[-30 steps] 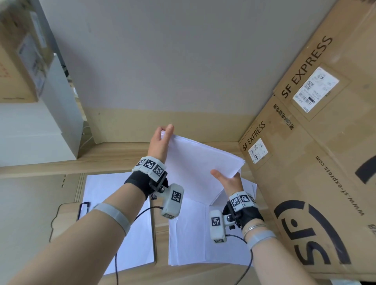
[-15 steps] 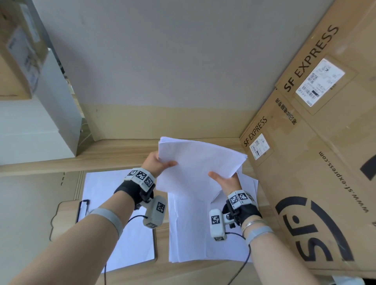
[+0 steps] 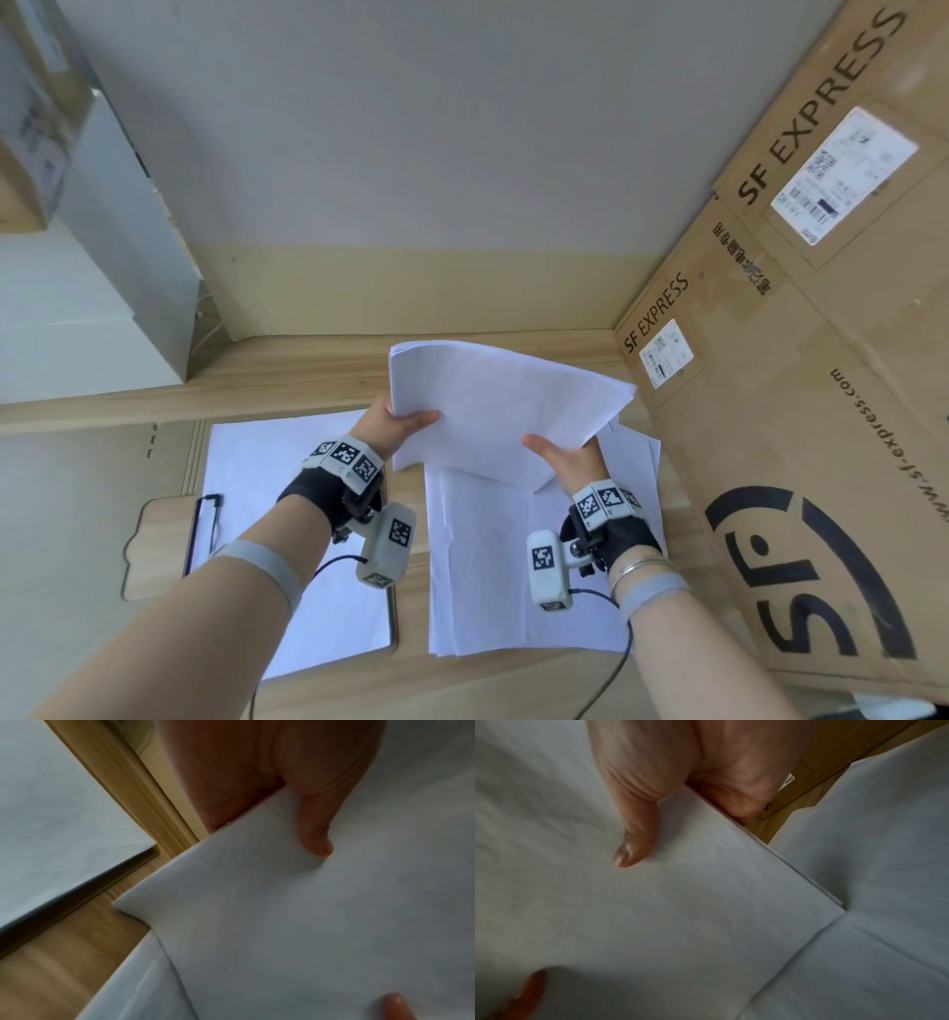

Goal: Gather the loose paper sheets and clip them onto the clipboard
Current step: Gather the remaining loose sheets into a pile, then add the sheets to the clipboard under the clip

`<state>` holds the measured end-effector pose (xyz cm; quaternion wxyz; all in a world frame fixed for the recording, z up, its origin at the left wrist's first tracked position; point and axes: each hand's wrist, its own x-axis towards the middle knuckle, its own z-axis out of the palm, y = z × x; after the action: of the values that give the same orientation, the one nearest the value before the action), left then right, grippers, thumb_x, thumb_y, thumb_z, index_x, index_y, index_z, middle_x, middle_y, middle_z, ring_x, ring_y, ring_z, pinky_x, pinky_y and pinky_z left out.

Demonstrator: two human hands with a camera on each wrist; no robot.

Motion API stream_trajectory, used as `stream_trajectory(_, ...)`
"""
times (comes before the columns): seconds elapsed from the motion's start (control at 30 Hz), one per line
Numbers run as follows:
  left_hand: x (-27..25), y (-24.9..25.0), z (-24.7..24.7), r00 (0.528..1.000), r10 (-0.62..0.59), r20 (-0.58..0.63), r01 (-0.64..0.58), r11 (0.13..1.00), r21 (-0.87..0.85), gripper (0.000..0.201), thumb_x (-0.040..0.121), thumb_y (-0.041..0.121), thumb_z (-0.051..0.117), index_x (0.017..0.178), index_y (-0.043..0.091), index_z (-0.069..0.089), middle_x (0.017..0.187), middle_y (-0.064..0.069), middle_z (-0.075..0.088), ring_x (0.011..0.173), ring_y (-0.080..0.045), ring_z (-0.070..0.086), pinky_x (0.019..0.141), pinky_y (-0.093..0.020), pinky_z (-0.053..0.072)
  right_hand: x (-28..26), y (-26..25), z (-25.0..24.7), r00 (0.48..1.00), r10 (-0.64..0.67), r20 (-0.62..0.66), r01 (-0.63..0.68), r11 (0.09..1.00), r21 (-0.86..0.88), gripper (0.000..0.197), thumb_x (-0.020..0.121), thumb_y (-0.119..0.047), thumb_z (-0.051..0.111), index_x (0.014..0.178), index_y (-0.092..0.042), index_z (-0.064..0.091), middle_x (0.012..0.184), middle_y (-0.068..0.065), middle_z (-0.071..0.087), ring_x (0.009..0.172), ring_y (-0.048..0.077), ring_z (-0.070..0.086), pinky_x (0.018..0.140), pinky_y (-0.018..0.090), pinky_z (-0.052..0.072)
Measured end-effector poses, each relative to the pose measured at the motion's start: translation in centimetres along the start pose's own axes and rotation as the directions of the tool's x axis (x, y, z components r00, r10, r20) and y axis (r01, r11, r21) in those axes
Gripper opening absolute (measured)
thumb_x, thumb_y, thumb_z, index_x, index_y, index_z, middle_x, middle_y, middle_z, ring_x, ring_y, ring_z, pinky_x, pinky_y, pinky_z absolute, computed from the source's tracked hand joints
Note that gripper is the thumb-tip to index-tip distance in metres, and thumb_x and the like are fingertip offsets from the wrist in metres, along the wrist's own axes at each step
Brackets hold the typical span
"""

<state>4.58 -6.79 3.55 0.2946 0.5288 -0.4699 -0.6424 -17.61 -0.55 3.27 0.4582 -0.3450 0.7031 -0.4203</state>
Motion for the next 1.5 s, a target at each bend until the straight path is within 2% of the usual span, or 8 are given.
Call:
stream_trajectory(0.2,0.7,-2.1,0.5,0.996,-0.078,-0.05,0.087,0.969,0.232,0.034,0.089,0.012,0.059,0.121,0.0,0.055,0.12,-0.021,0.061,0.104,-0.026,0.056,0.101,-0.044,0.044,1.2,2.4,1.0,0.994,0.104,-0.017,-0.105,0.992,-0.072,0.03,0.079,-0.013,0.073,0.1,-0.02,0.053,0.101,0.002,0.059,0.108,0.024,0.057,0.085,0.031,0.043)
stream_trajectory(0.4,1.5,-1.9,1.4,0.975,-0.107,-0.195,0.149,0.965,0.215,0.037,0.092,0.016,0.054,0.12,-0.008,0.055,0.108,-0.017,0.061,0.09,-0.023,0.052,0.077,-0.029,0.037,2.4,2.4,1.5,0.986,0.135,-0.101,-0.151,0.972,-0.179,0.046,0.078,-0.027,0.073,0.112,0.001,0.06,0.111,0.013,0.065,0.103,0.03,0.061,0.083,0.03,0.045)
stream_trajectory(0.53,1.8,-0.1,-0.2,0.962,-0.165,-0.218,0.201,0.968,0.153,0.037,0.09,0.017,0.059,0.12,-0.004,0.055,0.101,-0.011,0.058,0.091,-0.024,0.054,0.078,-0.029,0.038,2.7,-0.1,2.0,0.996,0.045,-0.083,-0.06,0.981,-0.186,0.035,0.081,-0.02,0.071,0.106,0.003,0.064,0.1,0.013,0.066,0.09,0.022,0.059,0.082,0.026,0.042)
stream_trajectory(0.67,0.6,-1.0,-3.9,0.935,-0.279,-0.217,0.311,0.941,0.13,0.046,0.076,0.017,0.073,0.113,-0.007,0.06,0.11,-0.019,0.066,0.103,-0.035,0.064,0.095,-0.041,0.05,1.9,-0.9,4.2,0.999,-0.047,0.017,0.05,0.966,-0.253,0.031,0.083,-0.011,0.068,0.11,0.003,0.065,0.112,0.017,0.068,0.105,0.027,0.064,0.087,0.026,0.044)
stream_trajectory(1.0,-5.7,-8.8,-11.8,0.833,-0.436,-0.34,0.535,0.79,0.298,0.047,0.081,0.025,0.069,0.118,0.0,0.054,0.117,-0.019,0.062,0.112,-0.036,0.06,0.095,-0.04,0.049,-1.3,5.8,13.8,0.945,0.204,0.255,-0.071,0.892,-0.447,0.041,0.085,-0.016,0.066,0.121,0.001,0.057,0.122,0.015,0.063,0.112,0.028,0.061,0.095,0.029,0.045)
stream_trajectory(1.2,-6.9,-12.3,-14.4,0.808,-0.328,-0.489,0.527,0.773,0.352,0.027,0.083,0.027,0.066,0.07,0.011,0.048,0.094,-0.02,0.061,0.082,-0.029,0.057,0.074,-0.029,0.044,-2.4,7.0,16.1,0.926,0.277,0.258,-0.133,0.876,-0.464,0.046,0.087,-0.019,0.064,0.125,0.003,0.052,0.126,0.014,0.06,0.116,0.028,0.057,0.093,0.026,0.041)
stream_trajectory(1.33,-7.3,-13.0,-15.4,0.768,-0.233,-0.596,0.539,0.738,0.406,0.029,0.083,0.02,0.065,0.109,0.011,0.055,0.12,-0.016,0.05,0.098,-0.034,0.057,0.09,-0.034,0.047,-2.3,7.3,15.8,0.935,0.267,0.234,-0.138,0.881,-0.452,0.041,0.086,-0.014,0.065,0.122,0.003,0.056,0.123,0.016,0.063,0.113,0.029,0.06,0.09,0.026,0.042)
stream_trajectory(1.5,-6.2,-13.5,-15.2,0.826,-0.223,-0.518,0.5,0.715,0.489,0.039,0.082,0.006,0.061,0.118,0.013,0.046,0.112,-0.015,0.051,0.082,-0.029,0.055,0.074,-0.033,0.048,-2.1,7.5,14.5,0.944,0.252,0.211,-0.144,0.896,-0.421,0.038,0.086,-0.009,0.065,0.121,0.003,0.057,0.121,0.017,0.063,0.112,0.029,0.06,0.086,0.024,0.041)
